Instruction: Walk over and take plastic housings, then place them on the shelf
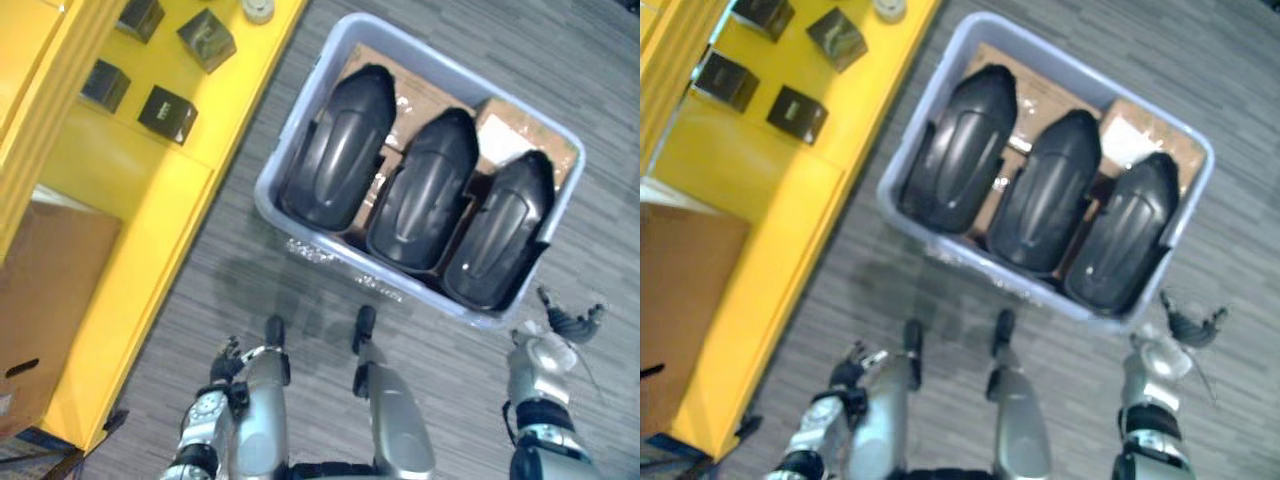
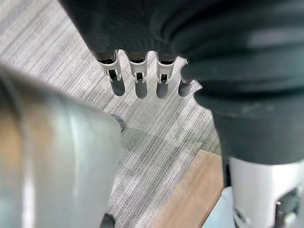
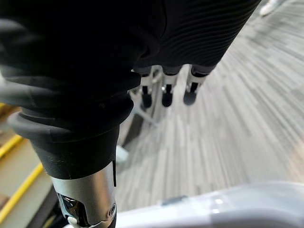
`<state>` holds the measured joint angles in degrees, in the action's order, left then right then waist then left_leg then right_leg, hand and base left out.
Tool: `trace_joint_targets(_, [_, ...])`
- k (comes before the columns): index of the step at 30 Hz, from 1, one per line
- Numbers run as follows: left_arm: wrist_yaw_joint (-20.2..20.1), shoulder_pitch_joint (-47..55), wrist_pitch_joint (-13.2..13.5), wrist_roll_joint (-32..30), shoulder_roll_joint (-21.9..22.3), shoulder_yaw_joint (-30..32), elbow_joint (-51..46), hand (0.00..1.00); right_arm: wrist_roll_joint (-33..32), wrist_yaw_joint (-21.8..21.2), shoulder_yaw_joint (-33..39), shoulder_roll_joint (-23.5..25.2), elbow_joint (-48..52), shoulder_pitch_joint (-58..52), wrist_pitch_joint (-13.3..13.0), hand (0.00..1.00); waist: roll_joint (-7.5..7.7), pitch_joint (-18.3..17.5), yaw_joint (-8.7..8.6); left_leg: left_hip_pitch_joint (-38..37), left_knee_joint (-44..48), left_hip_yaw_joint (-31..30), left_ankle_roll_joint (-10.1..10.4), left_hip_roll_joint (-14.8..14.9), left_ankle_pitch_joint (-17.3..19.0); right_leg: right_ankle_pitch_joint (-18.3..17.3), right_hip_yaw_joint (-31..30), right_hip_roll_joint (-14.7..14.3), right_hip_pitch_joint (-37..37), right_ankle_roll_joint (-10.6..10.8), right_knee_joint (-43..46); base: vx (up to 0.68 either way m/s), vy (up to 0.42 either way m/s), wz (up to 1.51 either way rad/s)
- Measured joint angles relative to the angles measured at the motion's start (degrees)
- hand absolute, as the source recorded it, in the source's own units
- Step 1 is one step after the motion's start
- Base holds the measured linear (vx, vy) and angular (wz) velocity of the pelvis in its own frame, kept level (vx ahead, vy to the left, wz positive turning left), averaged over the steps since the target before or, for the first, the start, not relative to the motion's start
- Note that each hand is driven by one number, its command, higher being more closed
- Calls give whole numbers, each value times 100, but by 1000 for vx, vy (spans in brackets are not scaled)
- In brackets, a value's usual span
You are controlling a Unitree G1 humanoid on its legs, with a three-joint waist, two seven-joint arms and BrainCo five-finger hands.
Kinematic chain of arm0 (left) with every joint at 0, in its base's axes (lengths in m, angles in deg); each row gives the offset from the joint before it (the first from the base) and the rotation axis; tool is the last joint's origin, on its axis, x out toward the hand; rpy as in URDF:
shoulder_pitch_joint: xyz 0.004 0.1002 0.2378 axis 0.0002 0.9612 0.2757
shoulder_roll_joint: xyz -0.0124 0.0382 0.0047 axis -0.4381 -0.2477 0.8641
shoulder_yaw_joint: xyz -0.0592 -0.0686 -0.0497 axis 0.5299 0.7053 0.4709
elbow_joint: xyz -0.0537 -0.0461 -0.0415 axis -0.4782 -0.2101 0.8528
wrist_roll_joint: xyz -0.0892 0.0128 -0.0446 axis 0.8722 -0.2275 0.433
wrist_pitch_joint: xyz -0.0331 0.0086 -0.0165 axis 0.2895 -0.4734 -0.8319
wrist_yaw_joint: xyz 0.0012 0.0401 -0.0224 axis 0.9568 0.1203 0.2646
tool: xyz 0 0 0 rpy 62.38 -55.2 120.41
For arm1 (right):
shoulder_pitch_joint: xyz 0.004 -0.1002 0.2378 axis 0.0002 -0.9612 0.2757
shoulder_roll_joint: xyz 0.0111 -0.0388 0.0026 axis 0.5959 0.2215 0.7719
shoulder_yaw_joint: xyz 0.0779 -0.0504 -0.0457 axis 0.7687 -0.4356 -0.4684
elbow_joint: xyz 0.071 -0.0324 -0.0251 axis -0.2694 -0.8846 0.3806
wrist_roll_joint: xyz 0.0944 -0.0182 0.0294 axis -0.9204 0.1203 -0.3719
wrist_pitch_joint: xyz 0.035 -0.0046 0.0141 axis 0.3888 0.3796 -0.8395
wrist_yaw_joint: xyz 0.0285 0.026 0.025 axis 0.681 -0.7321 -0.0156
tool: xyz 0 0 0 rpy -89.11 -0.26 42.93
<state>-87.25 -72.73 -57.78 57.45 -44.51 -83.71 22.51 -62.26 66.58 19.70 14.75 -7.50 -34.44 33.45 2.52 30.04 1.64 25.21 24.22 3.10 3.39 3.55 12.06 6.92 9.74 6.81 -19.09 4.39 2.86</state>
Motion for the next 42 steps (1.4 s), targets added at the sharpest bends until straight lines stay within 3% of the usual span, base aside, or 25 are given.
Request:
trace_joint_targets(7, [-38,-36,0,180,-25,-114,1,0,244,500,-9,-406,-133,373,-251,0,-42,23,21,181,57,-130,-49,-66,-29,13,106,41,-111,20,85,-40,-4,11])
trace_joint_targets(11, [-76,-40,19,185,-28,-120,-1,0,531,764,3,-605,34,421,-579,0,-42,23,22,216,67,-128,-64,-74,-38,7,84,56,-198,14,183,-38,-9,-2])
trace_joint_targets(19, [-210,-57,43,459,-56,-154,5,0,683,858,8,-645,138,428,-594,0,-42,23,-8,366,186,-156,-66,-71,-39,-27,75,63,-355,13,345,-12,-5,0])
trace_joint_targets(27, [-281,-54,85,955,-28,-170,15,0,391,584,9,-663,-183,511,-267,0,-65,27,24,470,226,-249,-99,-134,-60,-133,113,134,-491,38,591,-33,-5,6])
trace_joint_targets(30, [-142,-16,338,1521,57,-160,63,0,384,469,21,-804,-451,580,-35,0,-248,106,79,501,224,-276,-137,-219,-93,-165,133,221,-529,80,669,-11,17,9])
trace_joint_targets(38, [-69,227,381,1806,93,73,244,0,-47,423,41,-1268,-724,826,321,0,-490,117,113,625,225,-274,-225,-404,-152,-232,131,427,-744,160,874,7,33,7])
trace_joint_targets(42, [-312,346,355,1805,221,78,236,0,-123,344,193,-1531,-733,901,452,0,-714,115,166,624,180,-271,-298,-517,-199,-325,127,599,-831,245,1068,-6,41,10])
